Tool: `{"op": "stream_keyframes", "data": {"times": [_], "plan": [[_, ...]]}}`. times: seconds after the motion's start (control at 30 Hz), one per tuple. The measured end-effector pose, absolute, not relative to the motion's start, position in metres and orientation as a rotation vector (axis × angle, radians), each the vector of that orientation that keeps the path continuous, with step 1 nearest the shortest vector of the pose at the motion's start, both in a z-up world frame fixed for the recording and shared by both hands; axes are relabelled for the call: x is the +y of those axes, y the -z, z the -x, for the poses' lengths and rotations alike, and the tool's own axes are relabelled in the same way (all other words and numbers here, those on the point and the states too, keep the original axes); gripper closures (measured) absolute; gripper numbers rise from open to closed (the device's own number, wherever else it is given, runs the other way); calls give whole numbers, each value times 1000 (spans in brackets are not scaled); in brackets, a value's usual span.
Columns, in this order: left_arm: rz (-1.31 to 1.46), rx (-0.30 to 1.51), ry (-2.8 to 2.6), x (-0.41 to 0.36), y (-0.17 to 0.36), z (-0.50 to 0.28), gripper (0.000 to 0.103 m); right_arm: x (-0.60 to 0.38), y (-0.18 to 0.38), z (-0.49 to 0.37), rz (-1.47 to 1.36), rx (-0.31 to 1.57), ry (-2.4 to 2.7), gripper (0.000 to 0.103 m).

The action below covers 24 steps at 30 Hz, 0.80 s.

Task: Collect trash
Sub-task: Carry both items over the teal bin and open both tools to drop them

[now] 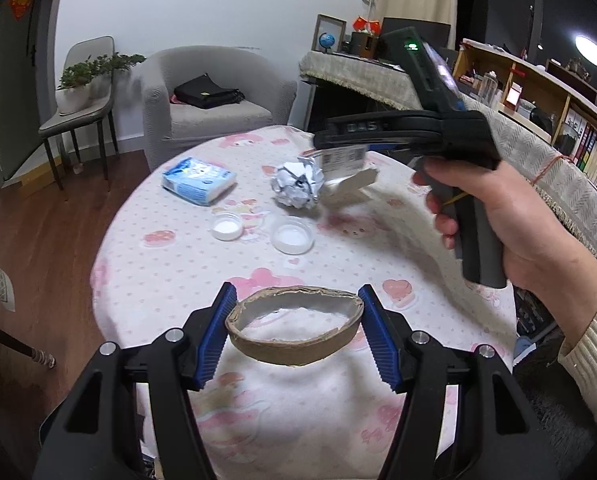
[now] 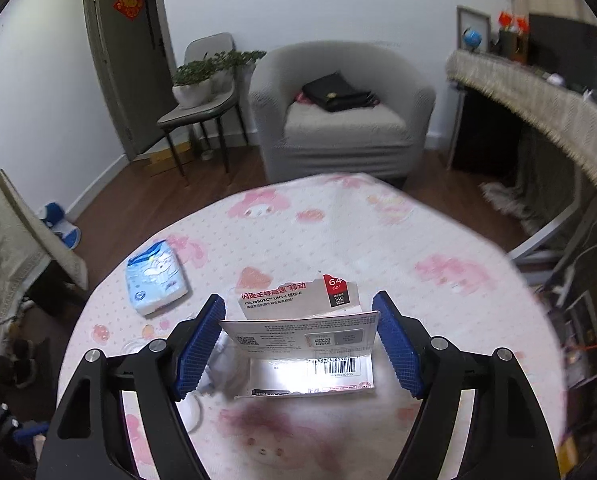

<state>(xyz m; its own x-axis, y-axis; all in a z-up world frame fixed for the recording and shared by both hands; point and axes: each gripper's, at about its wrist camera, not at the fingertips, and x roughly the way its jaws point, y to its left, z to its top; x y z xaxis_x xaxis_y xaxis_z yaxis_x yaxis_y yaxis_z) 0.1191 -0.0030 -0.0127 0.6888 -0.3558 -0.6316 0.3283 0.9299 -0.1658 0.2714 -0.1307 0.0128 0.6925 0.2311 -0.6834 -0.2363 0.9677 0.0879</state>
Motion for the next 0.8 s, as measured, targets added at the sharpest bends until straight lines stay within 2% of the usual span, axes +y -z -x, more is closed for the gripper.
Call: {"op": "stream_keyframes", "data": {"times": [0.3,0.8], "plan": [[68,695,284,36,8,-110,38,-123,-39,-255,-20,681,-297,26],[106,683,76,125,15,-89,38,-16,-41,-233,15,692,-539,26]]}}
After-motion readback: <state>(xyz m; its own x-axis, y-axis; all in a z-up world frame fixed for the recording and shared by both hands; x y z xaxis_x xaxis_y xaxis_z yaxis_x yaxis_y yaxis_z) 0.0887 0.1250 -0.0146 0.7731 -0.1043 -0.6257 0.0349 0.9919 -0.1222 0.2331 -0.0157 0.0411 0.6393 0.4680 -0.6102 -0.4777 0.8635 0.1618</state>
